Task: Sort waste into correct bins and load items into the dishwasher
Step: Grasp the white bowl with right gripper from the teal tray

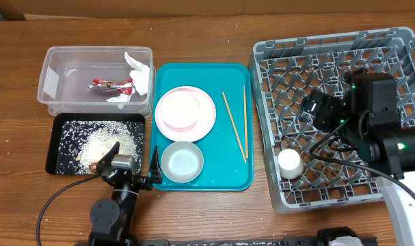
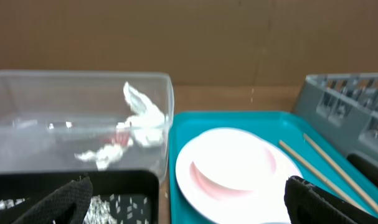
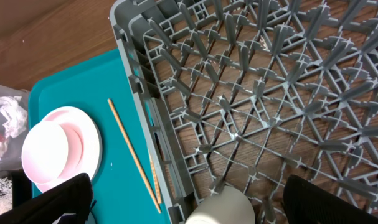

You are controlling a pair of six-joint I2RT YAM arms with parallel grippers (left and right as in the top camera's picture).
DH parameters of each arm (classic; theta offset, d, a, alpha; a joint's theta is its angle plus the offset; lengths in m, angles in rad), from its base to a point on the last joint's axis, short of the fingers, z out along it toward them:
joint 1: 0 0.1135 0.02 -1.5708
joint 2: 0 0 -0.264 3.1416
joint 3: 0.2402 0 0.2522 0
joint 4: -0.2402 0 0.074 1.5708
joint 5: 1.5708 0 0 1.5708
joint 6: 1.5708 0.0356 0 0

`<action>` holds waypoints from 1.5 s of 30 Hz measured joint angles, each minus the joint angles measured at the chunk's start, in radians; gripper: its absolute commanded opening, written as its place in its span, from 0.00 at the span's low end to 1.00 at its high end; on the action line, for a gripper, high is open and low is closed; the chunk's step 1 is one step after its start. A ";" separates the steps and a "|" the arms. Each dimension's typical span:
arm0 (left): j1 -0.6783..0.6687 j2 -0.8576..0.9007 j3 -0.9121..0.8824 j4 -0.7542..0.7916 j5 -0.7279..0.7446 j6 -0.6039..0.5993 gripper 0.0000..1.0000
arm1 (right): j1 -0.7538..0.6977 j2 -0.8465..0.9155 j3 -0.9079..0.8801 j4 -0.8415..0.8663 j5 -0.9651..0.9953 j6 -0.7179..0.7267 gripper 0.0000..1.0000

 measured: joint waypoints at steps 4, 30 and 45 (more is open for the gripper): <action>0.000 -0.001 -0.006 0.005 0.000 0.000 1.00 | 0.000 0.000 0.000 0.000 0.000 0.000 1.00; 0.000 -0.001 -0.006 0.005 0.000 0.000 1.00 | 0.006 0.003 0.000 0.082 -0.262 -0.015 0.87; 0.000 -0.001 -0.006 0.005 0.000 0.000 1.00 | 0.706 0.381 -0.002 0.158 -0.150 -0.045 0.61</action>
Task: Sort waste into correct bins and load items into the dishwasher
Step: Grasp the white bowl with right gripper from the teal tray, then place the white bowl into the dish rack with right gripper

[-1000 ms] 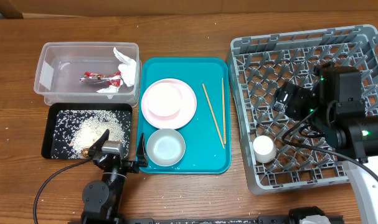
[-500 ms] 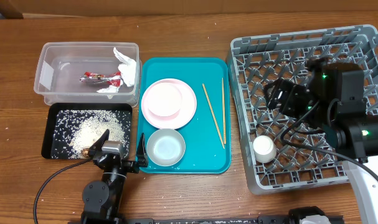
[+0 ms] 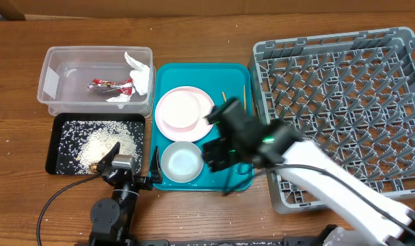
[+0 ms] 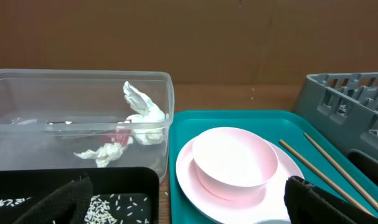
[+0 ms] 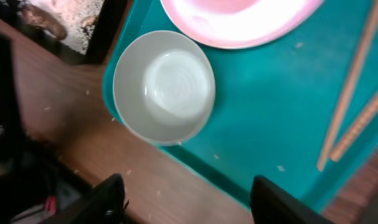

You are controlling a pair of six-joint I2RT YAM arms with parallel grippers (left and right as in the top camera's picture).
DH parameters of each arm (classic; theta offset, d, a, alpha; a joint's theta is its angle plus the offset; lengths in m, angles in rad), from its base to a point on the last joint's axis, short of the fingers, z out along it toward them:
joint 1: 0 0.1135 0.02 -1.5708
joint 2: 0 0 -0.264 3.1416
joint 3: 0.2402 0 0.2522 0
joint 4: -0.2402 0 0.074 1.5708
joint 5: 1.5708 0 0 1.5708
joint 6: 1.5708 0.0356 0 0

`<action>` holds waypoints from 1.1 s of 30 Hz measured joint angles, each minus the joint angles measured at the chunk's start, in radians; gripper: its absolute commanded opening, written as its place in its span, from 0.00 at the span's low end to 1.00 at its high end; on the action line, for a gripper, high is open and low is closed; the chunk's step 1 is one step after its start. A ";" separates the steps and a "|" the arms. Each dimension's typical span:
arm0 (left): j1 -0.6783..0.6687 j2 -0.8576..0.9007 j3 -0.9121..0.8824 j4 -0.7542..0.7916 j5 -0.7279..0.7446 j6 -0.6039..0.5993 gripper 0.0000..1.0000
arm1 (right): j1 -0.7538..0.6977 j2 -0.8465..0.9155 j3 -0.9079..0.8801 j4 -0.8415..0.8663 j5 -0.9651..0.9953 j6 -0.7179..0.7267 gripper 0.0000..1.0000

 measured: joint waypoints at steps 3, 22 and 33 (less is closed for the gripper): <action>0.000 0.000 0.000 0.000 0.000 0.000 1.00 | 0.025 0.100 0.000 0.086 0.037 0.029 0.54; 0.000 0.000 0.000 0.000 0.000 0.000 1.00 | -0.032 0.358 0.034 0.015 0.030 0.097 0.04; 0.000 0.000 0.000 0.000 0.000 0.000 1.00 | -0.139 -0.037 0.095 -0.124 0.698 0.290 0.04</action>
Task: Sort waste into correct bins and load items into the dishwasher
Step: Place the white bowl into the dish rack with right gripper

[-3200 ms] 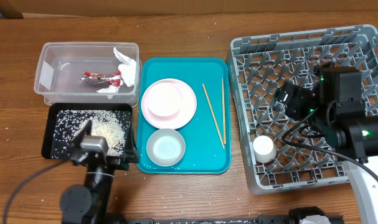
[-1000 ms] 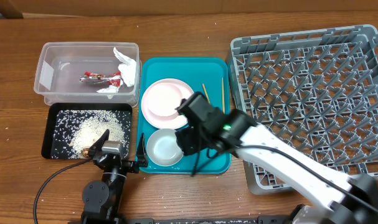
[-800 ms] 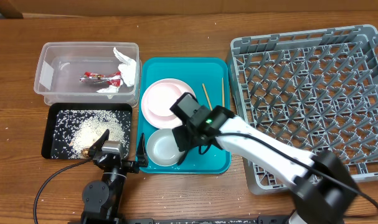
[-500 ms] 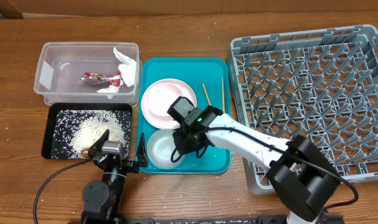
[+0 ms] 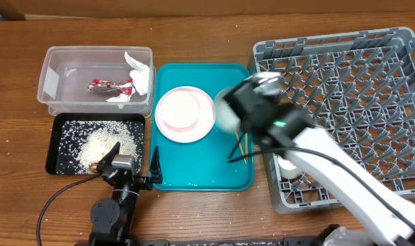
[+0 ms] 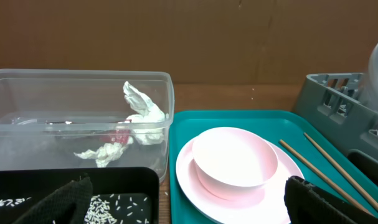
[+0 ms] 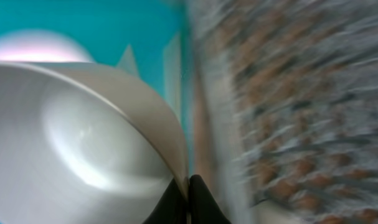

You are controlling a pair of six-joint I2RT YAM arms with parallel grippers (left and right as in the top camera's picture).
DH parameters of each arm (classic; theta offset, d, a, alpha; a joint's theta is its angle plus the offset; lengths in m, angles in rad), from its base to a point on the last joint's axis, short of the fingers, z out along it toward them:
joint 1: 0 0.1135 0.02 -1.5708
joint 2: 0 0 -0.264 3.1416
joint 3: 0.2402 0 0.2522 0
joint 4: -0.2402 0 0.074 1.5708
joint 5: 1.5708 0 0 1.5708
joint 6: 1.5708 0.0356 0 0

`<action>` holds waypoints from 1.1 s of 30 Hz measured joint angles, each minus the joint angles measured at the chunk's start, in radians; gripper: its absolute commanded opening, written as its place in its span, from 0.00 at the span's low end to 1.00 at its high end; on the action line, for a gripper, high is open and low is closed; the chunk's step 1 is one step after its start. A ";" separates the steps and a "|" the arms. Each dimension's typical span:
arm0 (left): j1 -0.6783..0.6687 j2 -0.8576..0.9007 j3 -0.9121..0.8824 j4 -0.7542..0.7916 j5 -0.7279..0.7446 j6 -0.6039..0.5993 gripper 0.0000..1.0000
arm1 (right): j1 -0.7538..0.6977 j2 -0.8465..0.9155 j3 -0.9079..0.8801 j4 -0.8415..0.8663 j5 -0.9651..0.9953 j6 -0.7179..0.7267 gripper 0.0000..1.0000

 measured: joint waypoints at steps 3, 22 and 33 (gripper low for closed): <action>0.000 0.000 0.000 0.000 0.000 0.000 1.00 | -0.064 -0.047 0.007 -0.008 0.182 0.056 0.04; 0.000 0.000 0.000 0.000 0.000 0.000 1.00 | -0.454 0.268 -0.041 0.042 0.488 0.111 0.04; 0.000 0.000 0.000 0.000 0.000 0.000 1.00 | -0.284 0.301 -0.041 -0.124 0.547 0.235 0.04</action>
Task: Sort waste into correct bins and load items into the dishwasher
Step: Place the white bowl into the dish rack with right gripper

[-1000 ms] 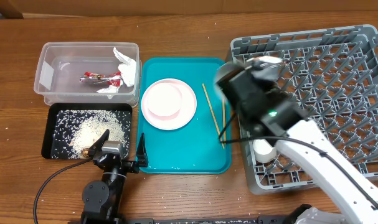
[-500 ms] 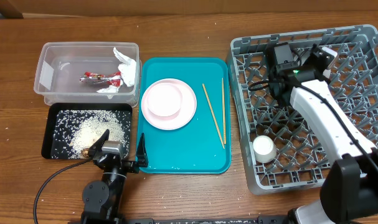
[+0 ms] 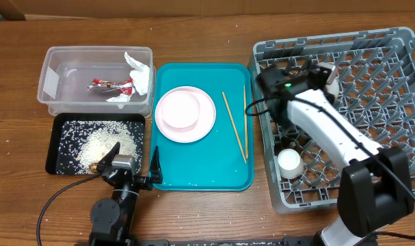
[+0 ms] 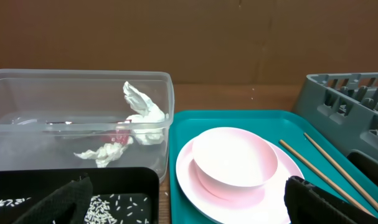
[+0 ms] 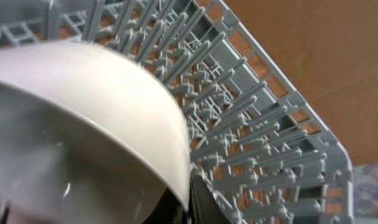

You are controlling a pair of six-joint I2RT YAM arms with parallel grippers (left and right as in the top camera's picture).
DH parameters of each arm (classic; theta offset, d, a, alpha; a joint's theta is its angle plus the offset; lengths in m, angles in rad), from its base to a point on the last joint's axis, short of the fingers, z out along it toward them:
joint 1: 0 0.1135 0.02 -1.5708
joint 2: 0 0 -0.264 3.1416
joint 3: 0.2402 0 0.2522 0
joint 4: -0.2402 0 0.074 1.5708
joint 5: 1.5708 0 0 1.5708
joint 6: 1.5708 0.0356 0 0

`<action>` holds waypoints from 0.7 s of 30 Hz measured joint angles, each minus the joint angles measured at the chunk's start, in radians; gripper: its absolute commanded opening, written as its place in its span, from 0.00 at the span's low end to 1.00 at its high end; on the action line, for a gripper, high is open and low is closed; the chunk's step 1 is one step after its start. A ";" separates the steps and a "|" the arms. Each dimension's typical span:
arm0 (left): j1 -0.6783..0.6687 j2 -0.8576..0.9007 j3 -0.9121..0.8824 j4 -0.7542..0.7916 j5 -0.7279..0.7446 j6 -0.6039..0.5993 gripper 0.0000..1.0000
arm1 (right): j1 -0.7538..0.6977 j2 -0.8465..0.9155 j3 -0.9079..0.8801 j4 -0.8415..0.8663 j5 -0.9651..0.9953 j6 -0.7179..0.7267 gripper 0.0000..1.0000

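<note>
My right gripper [image 3: 325, 76] is shut on the rim of the pale grey bowl [image 3: 332, 85], held tilted over the far left part of the grey dish rack [image 3: 398, 102]. In the right wrist view the bowl [image 5: 83, 137] fills the left side, and the gripper [image 5: 189, 196] pinches its edge above the tines. Whether the bowl touches the tines cannot be told. A white cup [image 3: 289, 162] lies in the rack's near left. A pink bowl on a pink plate [image 3: 185, 114] and two chopsticks [image 3: 234, 126] sit on the teal tray [image 3: 193, 174]. My left gripper [image 4: 189, 211] stands open near the table's front edge.
A clear bin [image 3: 57, 82] with a wrapper and crumpled tissue stands at the back left. In front of it is a black tray [image 3: 63, 160] of rice. The teal tray lies between these and the rack.
My right gripper has moved with the grey bowl from above the tray's right side to over the far left part of the rack. The left arm has not moved.
At first my right gripper was open over the rack and the grey bowl sat at the tray's front. It then hung open above that bowl. After that the bowl was off the tray, held by its rim, and is now over the rack.
</note>
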 measured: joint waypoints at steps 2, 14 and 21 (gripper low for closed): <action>0.000 0.000 0.000 0.000 0.000 0.000 1.00 | 0.018 0.002 0.000 -0.038 -0.001 0.034 0.04; 0.000 0.000 0.000 0.000 0.000 0.000 1.00 | 0.036 0.003 0.000 -0.178 -0.085 0.139 0.29; 0.000 0.000 0.000 0.000 0.000 0.000 1.00 | 0.044 -0.008 0.000 -0.180 -0.157 0.146 0.58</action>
